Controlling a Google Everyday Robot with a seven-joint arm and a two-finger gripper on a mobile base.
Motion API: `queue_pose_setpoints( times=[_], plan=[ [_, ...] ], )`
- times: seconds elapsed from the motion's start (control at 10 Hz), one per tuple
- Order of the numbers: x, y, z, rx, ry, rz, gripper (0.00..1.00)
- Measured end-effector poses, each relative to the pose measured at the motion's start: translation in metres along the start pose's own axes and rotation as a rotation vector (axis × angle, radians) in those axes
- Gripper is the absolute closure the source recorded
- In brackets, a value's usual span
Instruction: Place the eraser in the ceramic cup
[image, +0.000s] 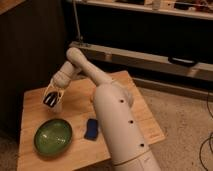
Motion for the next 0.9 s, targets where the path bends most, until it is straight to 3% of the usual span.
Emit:
queue_pose_setpoints(
  times=[0.2,0.5,0.7,0.9],
  plan=[
    [0.001,0.006,-0.001,0.014,-0.001,0.012,0.21],
    [0.006,0.015,0.001,0.034,0.004,0.074,0.2],
    [0.007,0.016,0.004,0.048,-0.004,0.081,0.2],
    [0.007,0.018,0.002,0.063,0.014,0.083,0.2]
  ],
)
